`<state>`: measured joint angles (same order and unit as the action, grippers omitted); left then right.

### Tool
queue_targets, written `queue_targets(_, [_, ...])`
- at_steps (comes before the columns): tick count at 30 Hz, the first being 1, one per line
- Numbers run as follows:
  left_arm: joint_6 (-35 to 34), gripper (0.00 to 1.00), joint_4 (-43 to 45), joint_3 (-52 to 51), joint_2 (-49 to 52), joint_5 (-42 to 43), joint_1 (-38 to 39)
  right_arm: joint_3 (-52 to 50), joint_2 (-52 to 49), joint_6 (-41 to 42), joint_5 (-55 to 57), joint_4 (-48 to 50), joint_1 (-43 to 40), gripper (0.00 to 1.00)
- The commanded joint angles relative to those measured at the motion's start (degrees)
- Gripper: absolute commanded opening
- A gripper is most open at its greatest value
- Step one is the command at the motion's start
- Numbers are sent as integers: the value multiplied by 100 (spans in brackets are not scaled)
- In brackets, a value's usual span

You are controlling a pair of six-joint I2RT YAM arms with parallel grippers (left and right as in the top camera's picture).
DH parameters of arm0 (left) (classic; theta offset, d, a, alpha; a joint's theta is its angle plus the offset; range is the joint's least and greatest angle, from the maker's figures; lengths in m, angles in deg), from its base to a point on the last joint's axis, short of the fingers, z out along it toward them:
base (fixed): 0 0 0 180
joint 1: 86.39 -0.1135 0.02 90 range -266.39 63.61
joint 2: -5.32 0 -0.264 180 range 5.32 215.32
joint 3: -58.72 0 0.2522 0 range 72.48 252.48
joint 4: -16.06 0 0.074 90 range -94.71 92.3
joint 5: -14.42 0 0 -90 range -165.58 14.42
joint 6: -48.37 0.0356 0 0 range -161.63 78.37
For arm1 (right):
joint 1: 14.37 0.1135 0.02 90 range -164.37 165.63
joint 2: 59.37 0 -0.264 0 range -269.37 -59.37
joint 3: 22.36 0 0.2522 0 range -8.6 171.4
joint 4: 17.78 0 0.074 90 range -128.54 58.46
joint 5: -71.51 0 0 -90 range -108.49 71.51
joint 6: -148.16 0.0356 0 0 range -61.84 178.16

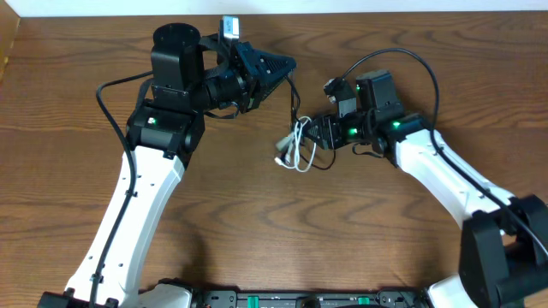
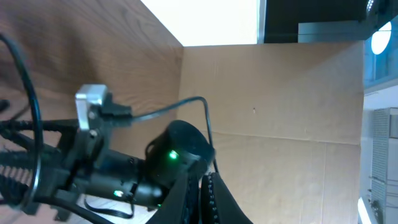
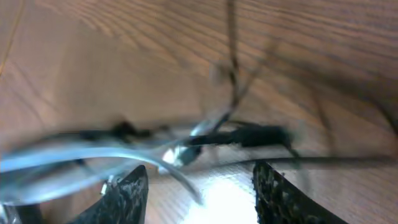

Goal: Untangle cables

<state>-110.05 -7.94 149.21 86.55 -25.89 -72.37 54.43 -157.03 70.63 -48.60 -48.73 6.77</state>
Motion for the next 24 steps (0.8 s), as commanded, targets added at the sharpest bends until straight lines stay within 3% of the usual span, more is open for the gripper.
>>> queue_targets(1, [-90,7,52,114,0,127,-9,61,-372,470,271,103,26,43])
queue_targets(4, [57,7,52,114,0,-7,-33,61,-468,916,938,-225,-11,30])
queue_targets(7, [820,7,20,111,0,-142,-120,61,-422,1250,1836,-879,-133,19])
queue_targets(11, [968,7,-15,111,0,-280,-160,63,-234,918,1294,-1027,-321,15])
queue_targets(12, [1287,7,-44,111,0,-282,-160,63,-76,977,1202,-1174,-391,14])
queue_targets(15, [1403,8,-304,111,0,-284,-160,63,212,782,678,-1185,-435,22])
queue_targets(19, [1392,7,-385,111,0,-254,-157,63,428,782,468,-1106,-435,45])
queue_targets(24, [1062,8,-380,111,0,-166,-157,63,190,887,-273,-691,-330,46])
